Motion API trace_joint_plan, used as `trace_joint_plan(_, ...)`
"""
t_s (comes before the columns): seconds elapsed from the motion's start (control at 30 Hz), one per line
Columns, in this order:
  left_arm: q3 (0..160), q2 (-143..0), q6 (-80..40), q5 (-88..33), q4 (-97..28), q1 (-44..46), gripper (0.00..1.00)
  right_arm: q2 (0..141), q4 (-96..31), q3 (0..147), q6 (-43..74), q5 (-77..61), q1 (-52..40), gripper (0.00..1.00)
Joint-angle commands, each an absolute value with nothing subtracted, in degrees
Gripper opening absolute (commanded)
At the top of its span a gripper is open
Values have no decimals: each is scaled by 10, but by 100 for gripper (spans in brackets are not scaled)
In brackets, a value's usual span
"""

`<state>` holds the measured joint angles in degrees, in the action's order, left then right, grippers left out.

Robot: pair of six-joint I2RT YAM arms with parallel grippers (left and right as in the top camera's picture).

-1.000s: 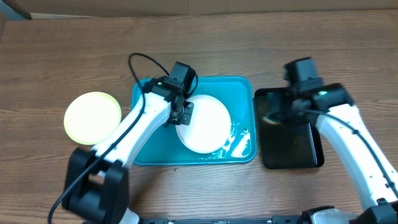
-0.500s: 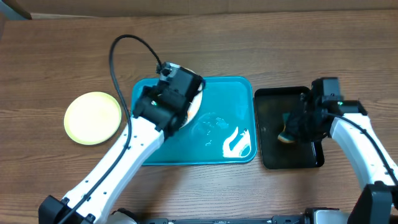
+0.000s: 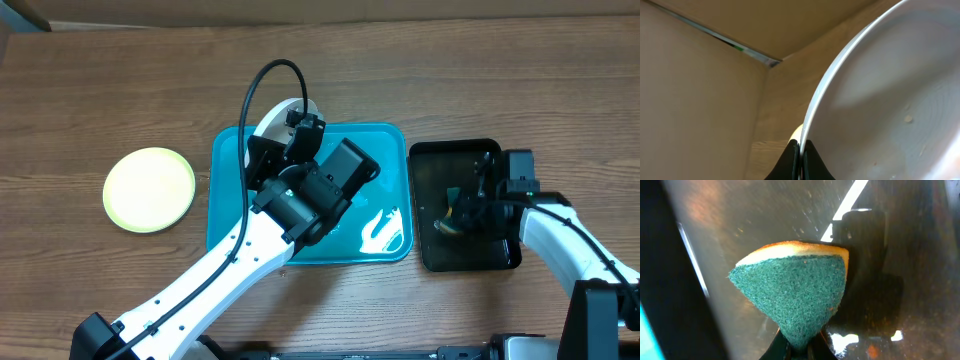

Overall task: Clean dirty plates on tray and stack at the side
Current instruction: 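Lift the white plate with the left gripper and stack it on the plates at left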

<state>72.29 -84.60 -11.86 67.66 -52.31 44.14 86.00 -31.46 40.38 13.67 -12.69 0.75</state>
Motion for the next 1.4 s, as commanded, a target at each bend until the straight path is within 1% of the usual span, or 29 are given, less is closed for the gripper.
trace_joint_plan(0.0,722,-835,-122,724,-520,447,4,860,-297,373,138,-118,9,4)
trace_joint_plan(0.13,722,-835,-122,723,-520,447,4,860,-290,353,205,-54,9,4)
trace_joint_plan(0.2,722,-835,-123,718,-520,447,4,860,-290,350,220,-49,9,4)
trace_joint_plan(0.27,722,-835,-123,705,-520,447,4,860,-290,356,219,-81,9,4)
trace_joint_plan(0.33,722,-835,-122,701,-521,447,4,859,-293,373,163,-154,9,4)
trace_joint_plan(0.37,722,-835,-122,701,-520,447,4,859,-305,389,140,-188,9,4)
trace_joint_plan(0.43,722,-835,-123,700,-520,447,4,859,-349,430,123,-207,9,4)
trace_joint_plan(0.53,722,-835,-122,700,-521,447,4,859,-439,519,117,-205,9,4)
trace_joint_plan(0.6,722,-835,-123,700,-521,447,4,859,-471,551,122,-176,9,4)
trace_joint_plan(0.8,722,-835,-123,693,-520,447,4,869,-464,523,122,-149,8,4)
trace_joint_plan(1.13,722,-835,-124,688,-520,447,4,937,-353,412,137,-147,8,5)
trace_joint_plan(1.27,722,-835,-124,688,-521,447,4,954,-359,418,136,-162,8,4)
trace_joint_plan(1.37,722,-835,-124,688,-521,447,4,950,-392,453,134,-166,9,4)
